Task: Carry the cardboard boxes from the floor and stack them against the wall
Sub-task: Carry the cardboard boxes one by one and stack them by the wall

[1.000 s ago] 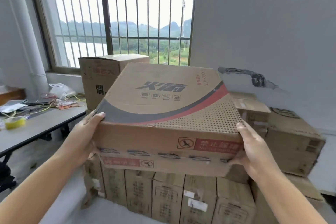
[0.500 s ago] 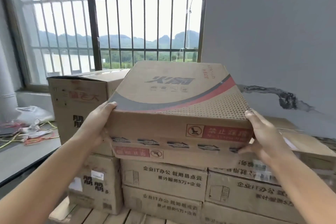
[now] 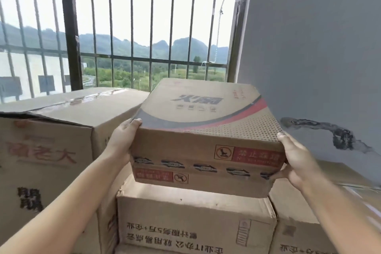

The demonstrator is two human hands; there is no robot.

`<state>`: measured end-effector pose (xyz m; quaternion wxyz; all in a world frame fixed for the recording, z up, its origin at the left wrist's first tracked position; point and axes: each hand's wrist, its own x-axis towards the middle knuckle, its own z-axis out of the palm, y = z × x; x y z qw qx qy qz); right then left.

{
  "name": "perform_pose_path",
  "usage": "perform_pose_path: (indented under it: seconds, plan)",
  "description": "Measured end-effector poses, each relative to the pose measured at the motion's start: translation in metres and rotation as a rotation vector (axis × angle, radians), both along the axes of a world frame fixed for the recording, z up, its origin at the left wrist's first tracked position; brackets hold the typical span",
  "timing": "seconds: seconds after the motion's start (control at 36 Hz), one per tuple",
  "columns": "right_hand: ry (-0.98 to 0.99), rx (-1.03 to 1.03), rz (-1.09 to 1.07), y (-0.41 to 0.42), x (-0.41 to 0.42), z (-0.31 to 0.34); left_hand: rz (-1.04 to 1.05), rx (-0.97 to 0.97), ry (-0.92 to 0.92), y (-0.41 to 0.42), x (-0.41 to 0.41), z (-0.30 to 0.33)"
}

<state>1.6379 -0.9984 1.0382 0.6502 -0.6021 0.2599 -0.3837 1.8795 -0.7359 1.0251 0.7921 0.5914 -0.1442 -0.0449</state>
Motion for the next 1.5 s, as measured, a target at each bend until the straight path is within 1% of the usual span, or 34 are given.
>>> perform_pose_path:
  seconds: [0.06, 0.14, 0.19, 0.25, 0.39, 0.44, 0.53, 0.58, 0.64, 0.75, 0.94, 1.11, 1.22, 1.28, 1.36, 1.5]
  plan:
    - [0.029, 0.011, 0.051, -0.003, 0.016, -0.007, 0.037, 0.003, 0.015, -0.006, 0.016, -0.012]
    - [0.112, 0.012, 0.132, -0.009, 0.038, -0.027, 0.182, 0.134, -0.027, -0.013, 0.023, -0.031]
    - [0.163, 0.011, 0.160, -0.015, 0.047, -0.036, 0.230, 0.257, -0.136, -0.017, 0.020, -0.044]
    - [0.186, 0.014, 0.185, -0.024, 0.052, -0.036, 0.236, 0.373, -0.262, -0.019, 0.018, -0.054]
    - [0.230, 0.009, 0.252, -0.039, 0.067, -0.032, 0.223, 0.592, -0.573, -0.025, 0.017, -0.075]
    - [0.216, 0.020, 0.252, -0.039, 0.075, -0.033, 0.246, 0.674, -0.609, -0.026, 0.025, -0.077]
    - [0.209, 0.004, 0.254, -0.036, 0.090, -0.032, 0.275, 0.802, -0.596, -0.025, 0.038, -0.074]
    - [0.200, -0.007, 0.254, -0.036, 0.098, -0.033, 0.325, 0.906, -0.663, -0.024, 0.044, -0.075]
    - [0.193, -0.009, 0.261, -0.035, 0.102, -0.034, 0.339, 0.955, -0.715, -0.022, 0.047, -0.076]
    - [0.210, -0.012, 0.284, -0.034, 0.103, -0.035, 0.294, 0.931, -0.683, -0.019, 0.050, -0.077]
    - [0.209, -0.045, 0.263, -0.028, 0.094, -0.036, 0.241, 0.898, -0.663, -0.016, 0.048, -0.072]
    - [0.199, -0.202, 0.134, -0.005, 0.067, -0.051, 0.112, 0.795, -0.713, -0.002, 0.032, -0.067]
    - [0.170, -0.387, 0.107, 0.032, 0.033, -0.062, -0.082, 0.659, -0.762, 0.013, 0.009, -0.072]
    - [0.159, -0.416, 0.095, 0.050, 0.014, -0.075, -0.174, 0.561, -0.719, 0.022, -0.003, -0.080]
    - [0.185, -0.418, 0.052, 0.074, -0.017, -0.105, -0.312, 0.434, -0.594, 0.035, -0.020, -0.098]
    - [0.273, -0.292, -0.041, 0.113, -0.069, -0.161, -0.455, 0.422, -0.482, 0.051, -0.044, -0.145]
